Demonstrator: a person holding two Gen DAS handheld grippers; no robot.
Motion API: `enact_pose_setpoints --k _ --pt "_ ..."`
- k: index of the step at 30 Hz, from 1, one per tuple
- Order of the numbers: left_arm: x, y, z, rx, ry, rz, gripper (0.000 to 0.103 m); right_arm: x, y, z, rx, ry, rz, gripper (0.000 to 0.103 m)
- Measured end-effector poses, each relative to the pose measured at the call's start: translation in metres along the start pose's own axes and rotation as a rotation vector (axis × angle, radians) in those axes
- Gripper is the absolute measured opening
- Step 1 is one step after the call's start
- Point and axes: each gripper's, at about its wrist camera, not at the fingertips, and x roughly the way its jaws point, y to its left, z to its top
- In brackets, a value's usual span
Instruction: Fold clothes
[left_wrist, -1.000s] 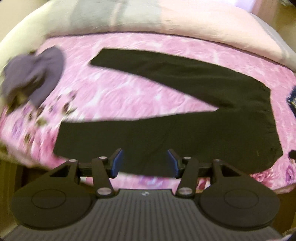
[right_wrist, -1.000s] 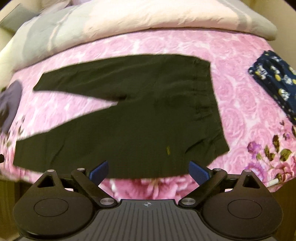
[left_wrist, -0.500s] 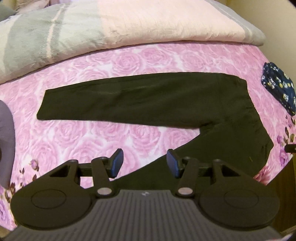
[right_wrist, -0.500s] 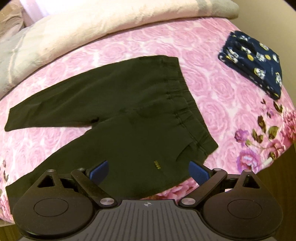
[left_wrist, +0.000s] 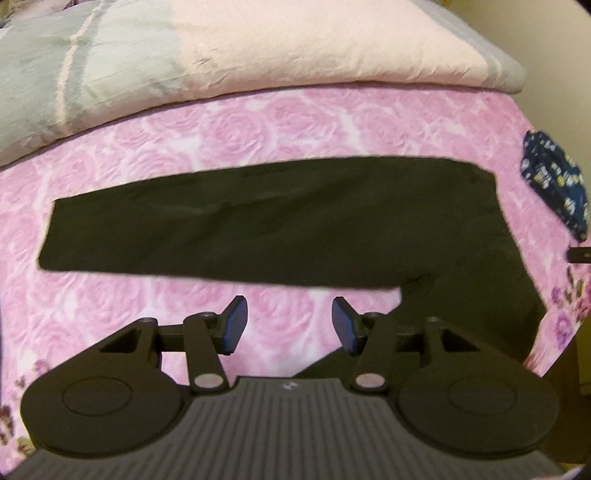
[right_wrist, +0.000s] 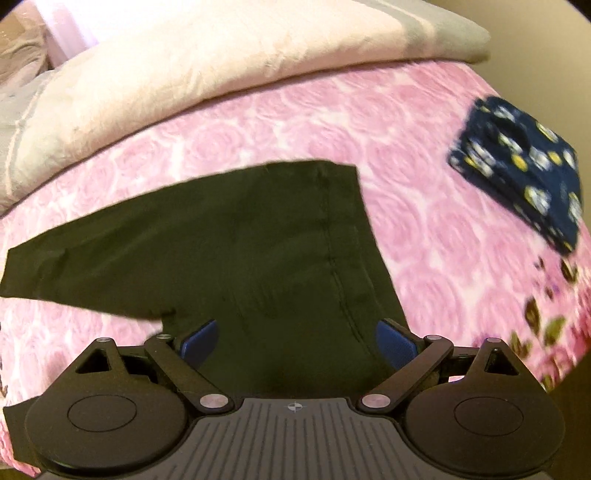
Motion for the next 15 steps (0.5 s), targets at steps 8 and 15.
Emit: enact_pose_setpoints --k 8,15 --pt "0.078 -0.009 0.03 0.037 0.039 -0.048 0.045 0.071 0.015 0.046 -0.209 0.002 0.103 0.095" --pt "0.16 0.0 0.073 0.128 0.019 -0.068 0.041 0.164 0.02 0.085 -0.405 0.023 0.151 0.082"
